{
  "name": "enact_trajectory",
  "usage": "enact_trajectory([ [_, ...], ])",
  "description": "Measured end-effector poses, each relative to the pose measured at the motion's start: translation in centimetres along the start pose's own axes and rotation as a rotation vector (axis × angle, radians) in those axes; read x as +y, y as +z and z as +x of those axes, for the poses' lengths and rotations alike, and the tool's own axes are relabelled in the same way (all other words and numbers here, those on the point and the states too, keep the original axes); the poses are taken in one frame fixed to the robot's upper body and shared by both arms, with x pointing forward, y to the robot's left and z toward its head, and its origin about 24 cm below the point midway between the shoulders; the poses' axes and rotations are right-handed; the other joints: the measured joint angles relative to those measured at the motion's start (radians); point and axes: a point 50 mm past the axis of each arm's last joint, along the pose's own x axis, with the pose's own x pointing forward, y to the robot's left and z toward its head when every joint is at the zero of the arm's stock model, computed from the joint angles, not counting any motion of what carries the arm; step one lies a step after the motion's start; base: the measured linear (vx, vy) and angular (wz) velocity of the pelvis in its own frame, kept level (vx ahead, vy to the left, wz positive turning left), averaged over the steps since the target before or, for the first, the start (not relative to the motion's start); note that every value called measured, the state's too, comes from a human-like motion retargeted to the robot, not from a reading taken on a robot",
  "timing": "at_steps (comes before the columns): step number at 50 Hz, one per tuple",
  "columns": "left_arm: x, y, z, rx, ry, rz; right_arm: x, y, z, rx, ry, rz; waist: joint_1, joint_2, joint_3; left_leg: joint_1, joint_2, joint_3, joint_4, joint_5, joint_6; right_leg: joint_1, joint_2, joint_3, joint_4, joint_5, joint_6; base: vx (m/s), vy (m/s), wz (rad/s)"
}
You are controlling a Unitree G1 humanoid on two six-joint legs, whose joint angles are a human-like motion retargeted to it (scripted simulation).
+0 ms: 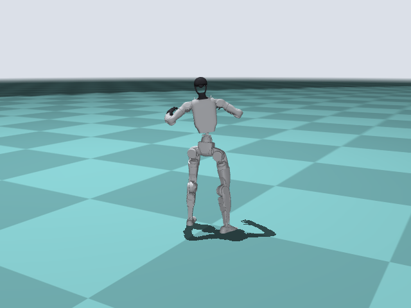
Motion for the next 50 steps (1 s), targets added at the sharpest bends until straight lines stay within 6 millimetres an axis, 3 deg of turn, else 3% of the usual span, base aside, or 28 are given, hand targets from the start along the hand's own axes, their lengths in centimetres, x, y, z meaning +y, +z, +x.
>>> enact_trajectory([
  [5, -7.6, -5.3, -3.4, 0.305, -0.15, -0.162, 4.8, -4.6, -3.8, 0.255, 0.083, 0.006, -0.111, 0.033, -0.024, 0.018, 0.033, 0.069, 0.0, -0.008, -0.003, -0.036, 0.033, 0.075, 0.003, -0.002, 0.0, -0.01, -0.1, -0.79],
  [10, -16.3, -8.9, -9.3, 0.68, -0.418, -0.302, 12.6, -9.2, -9.6, 0.652, 0.247, 0.226, -0.228, 0.067, -0.043, 0.039, 0.056, 0.138, 0.02, -0.027, 0.003, -0.058, 0.057, 0.151, 0.005, -0.003, 0.0, 0.02, -0.08, -0.78],
  [14, -21.7, -9.2, -14.1, 0.922, -0.586, -0.411, 18.1, -10.7, -14.7, 0.964, 0.295, 0.416, -0.301, 0.091, -0.04, 0.07, 0.071, 0.197, 0.037, -0.045, 0.011, -0.064, 0.073, 0.214, 0.007, -0.005, 0.0, 0.02, -0.07, -0.84],
  [18, -24.9, -8.1, -17.6, 1.108, -0.627, -0.514, 21.6, -11.1, -18.6, 1.197, 0.314, 0.476, -0.351, 0.107, -0.033, 0.105, 0.087, 0.266, 0.051, -0.062, 0.022, -0.073, 0.096, 0.282, 0.008, -0.004, 0.0, 0.03, -0.08, -0.93],
  [24, -27.3, -6.5, -21.0, 1.343, -0.51, -0.668, 24.0, -11.4, -22.6, 1.43, 0.388, 0.428, -0.387, 0.127, -0.021, 0.173, 0.116, 0.376, 0.043, -0.069, 0.035, -0.078, 0.15, 0.378, -0.003, 0.009, 0.0, 0.03, -0.11, -0.97],
  [30, -28.5, -5.4, -23.0, 1.505, -0.451, -0.782, 25.3, -11.1, -25.0, 1.653, 0.31, 0.565, -0.407, 0.142, -0.02, 0.218, 0.142, 0.45, 0.031, -0.065, 0.039, -0.068, 0.2, 0.431, -0.037, 0.033, 0.0, 0.04, -0.11, -0.62],
  [40, -29.2, -5.3, -23.5, 1.585, -0.444, -0.836, 27.4, -9.4, -25.5, 1.728, 0.205, 0.824, -0.423, 0.145, -0.04, 0.228, 0.15, 0.456, 0.021, -0.062, 0.046, -0.046, 0.21, 0.426, -0.069, 0.034, 0.0, 0.01, -0.01, -0.05],
  [50, -29.4, -5.8, -21.8, 1.527, -0.46, -0.818, 28.3, -9.3, -24.9, 1.768, 0.202, 0.813, -0.388, 0.136, -0.049, 0.215, 0.151, 0.416, 0.021, -0.061, 0.05, -0.031, 0.2, 0.39, -0.073, 0.023, 0.0, 0.02, 0.0, 0.16],
])
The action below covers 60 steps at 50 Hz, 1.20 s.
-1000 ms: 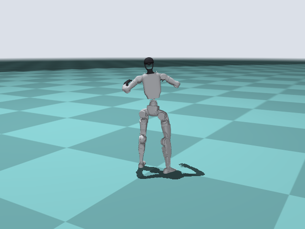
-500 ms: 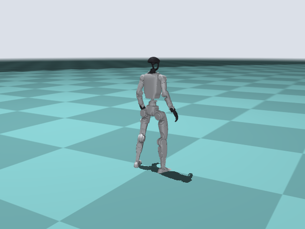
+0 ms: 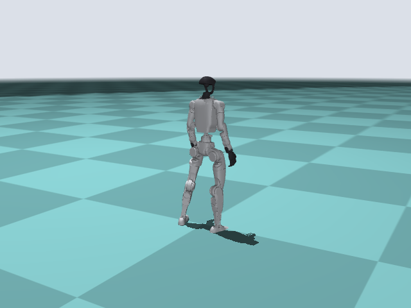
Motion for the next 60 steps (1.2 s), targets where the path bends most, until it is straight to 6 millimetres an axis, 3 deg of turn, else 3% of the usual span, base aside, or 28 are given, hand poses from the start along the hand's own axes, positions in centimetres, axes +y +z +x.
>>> enact_trajectory([
  [15, -0.6, -0.4, -0.2, 0.001, -0.029, 0.055, -0.6, 0.7, 0.0, -0.038, -0.005, -0.038, 0.055, -0.011, -0.006, -0.041, -0.011, -0.072, 0.026, -0.015, 0.006, 0.0, -0.037, -0.067, 0.035, -0.031, 0.0, 0.02, 0.02, 0.22],
  [50, 0.1, -0.9, -0.6, -0.023, 0.021, 0.01, -1.0, -1.5, -0.6, -0.01, -0.052, 0.042, 0.087, -0.036, 0.007, -0.084, -0.051, -0.184, 0.038, -0.024, -0.004, 0.053, -0.094, -0.171, 0.006, -0.041, 0.0, 0.01, 0.02, 0.14],
  [55, 1.4, 0.9, -0.7, -0.113, 0.022, 0.069, -2.1, 0.6, -0.8, -0.111, -0.035, -0.092, 0.081, -0.032, 0.007, -0.087, -0.045, -0.176, 0.039, -0.024, -0.01, 0.045, -0.087, -0.167, 0.006, -0.038, 0.0, 0.0, 0.0, 0.0],
  [58, 3.3, 3.9, -1.6, -0.269, 0.008, 0.227, -4.4, 3.7, -2.0, -0.279, -0.04, -0.275, 0.074, -0.028, 0.009, -0.091, -0.038, -0.173, 0.04, -0.022, -0.017, 0.04, -0.079, -0.167, 0.008, -0.037, 0.0, 0.0, 0.0, 0.0],
  [60, 4.9, 6.6, -3.1, -0.405, 0.005, 0.379, -6.5, 6.3, -3.8, -0.421, -0.06, -0.432, 0.07, -0.023, 0.007, -0.094, -0.031, -0.17, 0.041, -0.021, -0.022, 0.036, -0.073, -0.168, 0.008, -0.035, 0.0, 0.0, 0.0, 0.0],
])
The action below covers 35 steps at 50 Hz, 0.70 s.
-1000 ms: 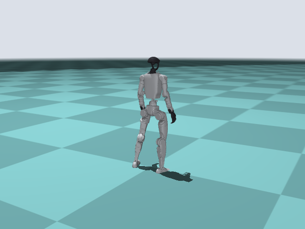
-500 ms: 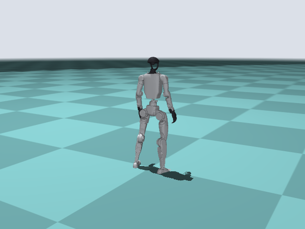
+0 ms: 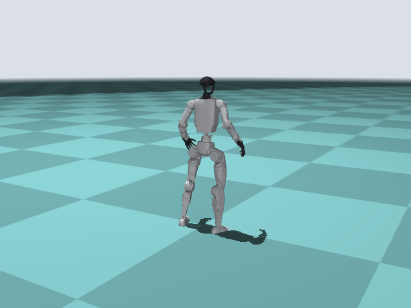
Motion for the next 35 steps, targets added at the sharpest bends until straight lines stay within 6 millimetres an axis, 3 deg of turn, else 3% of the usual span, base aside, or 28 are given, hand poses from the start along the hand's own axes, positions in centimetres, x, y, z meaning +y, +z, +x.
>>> enact_trajectory([
  [3, 4.6, 4.9, -1.6, -0.234, 0.016, 0.247, -5.7, 4.3, -2.5, -0.231, -0.069, -0.245, -0.004, 0.007, -0.004, -0.003, 0.01, 0.003, 0.004, 0.001, -0.01, -0.003, 0.01, -0.001, 0.0, 0.003, 0.0, 0.0, 0.0, 0.0],
  [7, 9.7, 13.1, -5.9, -0.555, 0.087, 0.562, -12.0, 11.5, -8.3, -0.533, -0.239, -0.541, -0.003, 0.017, -0.006, 0.0, 0.025, 0.009, 0.008, 0.004, -0.023, -0.003, 0.026, -0.001, 0.001, 0.006, 0.0, 0.0, -0.01, -0.02],
  [10, 11.7, 18.9, -9.6, -0.756, 0.153, 0.765, -14.9, 16.3, -13.1, -0.674, -0.364, -0.761, 0.002, 0.022, -0.006, 0.006, 0.032, 0.014, 0.009, 0.007, -0.029, 0.0, 0.034, 0.003, 0.0, 0.01, 0.0, 0.0, -0.02, -0.03],
  [12, 12.4, 21.8, -11.5, -0.823, 0.163, 0.875, -16.1, 18.5, -15.5, -0.744, -0.344, -0.683, 0.009, 0.023, -0.004, 0.011, 0.034, 0.018, 0.01, 0.008, -0.027, 0.004, 0.035, 0.006, -0.001, 0.014, 0.0, 0.0, 0.0, 0.0],
  [17, 13.9, 27.7, -15.5, -0.987, 0.296, 1.133, -18.6, 23.2, -21.1, -0.868, -0.533, -0.891, 0.024, 0.029, -0.01, 0.015, 0.045, 0.028, 0.01, 0.013, -0.036, 0.003, 0.048, 0.012, -0.005, 0.023, 0.0, 0.0, 0.0, 0.0],
  [25, 16.4, 33.0, -18.7, -1.051, 0.494, 1.303, -21.4, 26.9, -26.1, -0.865, -0.792, -1.114, 0.033, 0.034, -0.017, 0.007, 0.053, 0.029, 0.007, 0.023, -0.045, -0.005, 0.058, 0.011, -0.011, 0.032, 0.0, 0.0, 0.0, 0.0],
  [35, 16.3, 33.9, -19.9, -1.117, 0.507, 1.255, -22.1, 27.8, -27.5, -0.87, -0.846, -1.12, 0.026, 0.036, -0.01, -0.003, 0.054, 0.027, 0.007, 0.027, -0.047, -0.012, 0.059, 0.009, -0.014, 0.035, 0.0, 0.0, 0.0, 0.0],
])
